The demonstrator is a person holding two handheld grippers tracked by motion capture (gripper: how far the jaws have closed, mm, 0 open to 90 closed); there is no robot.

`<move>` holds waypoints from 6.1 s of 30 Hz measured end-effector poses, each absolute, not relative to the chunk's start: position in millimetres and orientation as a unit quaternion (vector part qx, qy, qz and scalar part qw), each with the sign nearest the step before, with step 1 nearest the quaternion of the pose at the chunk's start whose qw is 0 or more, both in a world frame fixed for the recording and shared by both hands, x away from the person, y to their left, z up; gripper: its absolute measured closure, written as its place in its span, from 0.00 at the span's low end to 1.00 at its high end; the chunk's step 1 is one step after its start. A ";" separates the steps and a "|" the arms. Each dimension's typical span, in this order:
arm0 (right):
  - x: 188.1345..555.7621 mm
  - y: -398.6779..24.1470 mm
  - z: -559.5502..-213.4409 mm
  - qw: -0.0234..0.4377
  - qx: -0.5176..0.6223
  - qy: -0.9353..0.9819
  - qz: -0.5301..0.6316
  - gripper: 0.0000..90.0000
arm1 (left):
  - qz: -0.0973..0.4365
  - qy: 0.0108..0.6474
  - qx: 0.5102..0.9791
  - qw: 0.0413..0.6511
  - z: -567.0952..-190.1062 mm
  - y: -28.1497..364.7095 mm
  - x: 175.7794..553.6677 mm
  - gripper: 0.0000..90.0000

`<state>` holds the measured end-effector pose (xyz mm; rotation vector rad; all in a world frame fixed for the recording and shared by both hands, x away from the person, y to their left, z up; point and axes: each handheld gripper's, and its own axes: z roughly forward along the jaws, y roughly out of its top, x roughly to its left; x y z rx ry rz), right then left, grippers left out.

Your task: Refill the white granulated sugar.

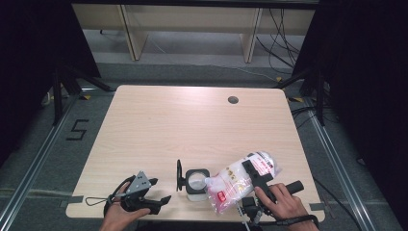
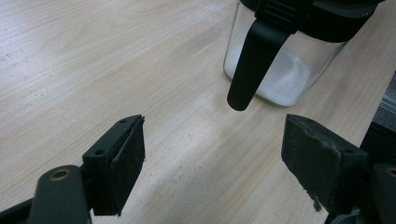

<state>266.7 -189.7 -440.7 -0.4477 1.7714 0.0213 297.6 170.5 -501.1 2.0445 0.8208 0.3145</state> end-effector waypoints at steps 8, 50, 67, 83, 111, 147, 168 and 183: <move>270.2 -183.9 -435.8 0.607 -0.254 0.753 0.003 0.46 | 0.129 0.326 0.824 0.444 -500.7 170.0 298.1 0.23; 271.9 -182.4 -435.2 0.604 -0.281 0.746 -0.013 0.46 | 0.134 0.324 0.824 0.445 -501.2 169.7 298.2 0.23; 270.0 -182.9 -436.6 0.608 -0.269 0.747 -0.012 0.46 | 0.133 0.325 0.823 0.446 -501.3 169.6 298.1 0.23; 264.9 -187.7 -443.1 0.611 -0.206 0.764 -0.001 0.46 | 0.131 0.334 0.818 0.450 -501.7 168.6 296.8 0.23; 270.8 -182.2 -434.2 0.607 -0.290 0.740 -0.015 0.46 | 0.139 0.320 0.829 0.437 -500.0 171.4 298.8 0.23; 264.2 -189.8 -439.9 0.614 -0.211 0.760 -0.003 0.47 | 0.130 0.331 0.824 0.441 -500.3 170.7 297.5 0.23; 263.8 -190.1 -437.4 0.620 -0.215 0.755 -0.001 0.47 | 0.127 0.332 0.823 0.442 -500.2 170.9 297.5 0.24; 262.2 -190.1 -439.4 0.617 -0.204 0.760 -0.004 0.47 | 0.131 0.326 0.825 0.442 -499.6 171.5 298.0 0.23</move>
